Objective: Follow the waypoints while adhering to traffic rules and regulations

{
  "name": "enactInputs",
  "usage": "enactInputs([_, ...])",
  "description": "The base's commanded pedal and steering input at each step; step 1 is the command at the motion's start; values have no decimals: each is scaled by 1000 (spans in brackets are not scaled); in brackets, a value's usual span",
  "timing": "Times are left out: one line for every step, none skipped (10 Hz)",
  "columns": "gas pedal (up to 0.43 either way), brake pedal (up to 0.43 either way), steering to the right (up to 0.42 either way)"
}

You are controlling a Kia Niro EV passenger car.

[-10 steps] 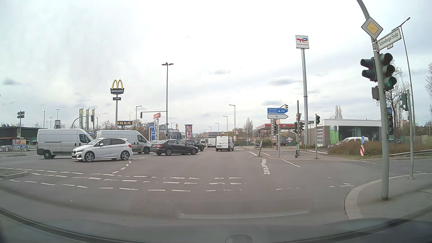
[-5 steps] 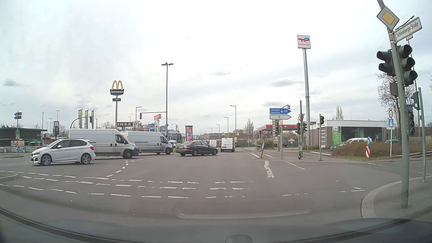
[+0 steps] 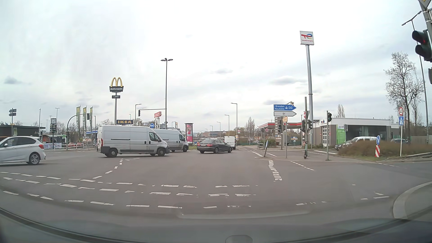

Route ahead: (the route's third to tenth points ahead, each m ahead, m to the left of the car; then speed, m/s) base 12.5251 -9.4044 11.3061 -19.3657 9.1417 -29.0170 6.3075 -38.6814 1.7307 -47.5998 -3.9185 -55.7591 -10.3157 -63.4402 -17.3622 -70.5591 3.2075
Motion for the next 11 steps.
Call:
enactInputs([228,0,16])
enactInputs([98,0,21])
enactInputs([98,0,21])
enactInputs([98,0,26])
enactInputs([98,0,35])
enactInputs([98,0,54])
enactInputs([98,0,81])
enactInputs([79,0,133])
enactInputs([59,0,198])
enactInputs([20,0,237])
enactInputs([20,0,269])
